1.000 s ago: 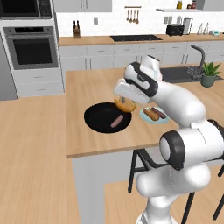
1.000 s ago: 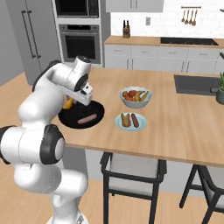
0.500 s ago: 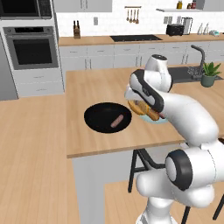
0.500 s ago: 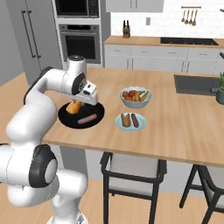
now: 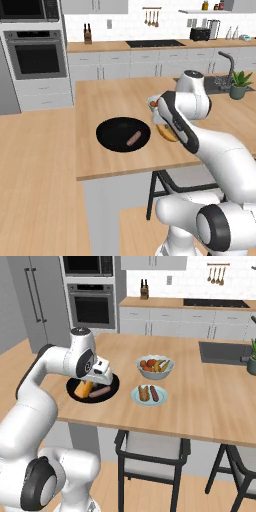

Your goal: Place one bun and one sausage from the bowl on each plate.

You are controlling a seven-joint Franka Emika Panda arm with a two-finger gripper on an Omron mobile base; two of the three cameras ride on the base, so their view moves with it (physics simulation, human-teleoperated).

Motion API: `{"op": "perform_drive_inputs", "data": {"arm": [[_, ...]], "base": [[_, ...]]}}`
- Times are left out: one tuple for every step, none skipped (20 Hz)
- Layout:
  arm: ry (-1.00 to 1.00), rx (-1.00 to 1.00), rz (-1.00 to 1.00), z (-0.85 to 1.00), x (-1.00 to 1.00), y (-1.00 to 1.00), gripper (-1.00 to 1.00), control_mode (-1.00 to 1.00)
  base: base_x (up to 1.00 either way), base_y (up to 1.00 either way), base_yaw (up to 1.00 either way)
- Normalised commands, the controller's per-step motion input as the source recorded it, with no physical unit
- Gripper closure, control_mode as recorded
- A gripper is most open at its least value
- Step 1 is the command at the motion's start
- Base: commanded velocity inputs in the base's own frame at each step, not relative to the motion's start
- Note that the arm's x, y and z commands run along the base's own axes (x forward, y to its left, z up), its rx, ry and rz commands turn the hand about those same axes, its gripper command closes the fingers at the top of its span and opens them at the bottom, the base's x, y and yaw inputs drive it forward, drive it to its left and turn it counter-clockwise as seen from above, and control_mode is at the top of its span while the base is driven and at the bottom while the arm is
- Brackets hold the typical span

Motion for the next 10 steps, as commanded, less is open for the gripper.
{"op": "perform_drive_inputs", "data": {"arm": [[0.00,0.00,0.00,0.00,-0.41,0.00,1.00,-1.00],[0.00,0.00,0.01,0.00,-0.29,0.00,1.00,-1.00],[0.00,0.00,0.01,0.00,-0.16,0.00,1.00,-1.00],[0.00,0.00,0.00,0.00,0.00,0.00,1.00,1.00],[0.00,0.00,0.00,0.00,0.00,0.00,1.00,1.00],[0.00,0.00,0.00,0.00,0.00,0.00,1.00,1.00],[0.00,0.00,0.00,0.00,0.00,0.00,1.00,1.00],[0.00,0.00,0.00,0.00,0.00,0.00,1.00,1.00],[0.00,0.00,0.00,0.00,0.00,0.00,1.00,1.00],[0.00,0.00,0.00,0.00,0.00,0.00,1.00,1.00]], "base": [[0.00,0.00,0.00],[0.00,0.00,0.00],[0.00,0.00,0.00],[-0.19,-0.16,0.03],[-0.06,-0.37,0.01],[0.00,-0.83,0.00],[0.00,-0.94,0.00],[0.00,-1.00,0.00],[0.00,-1.00,0.00],[0.00,-1.00,0.00]]}}
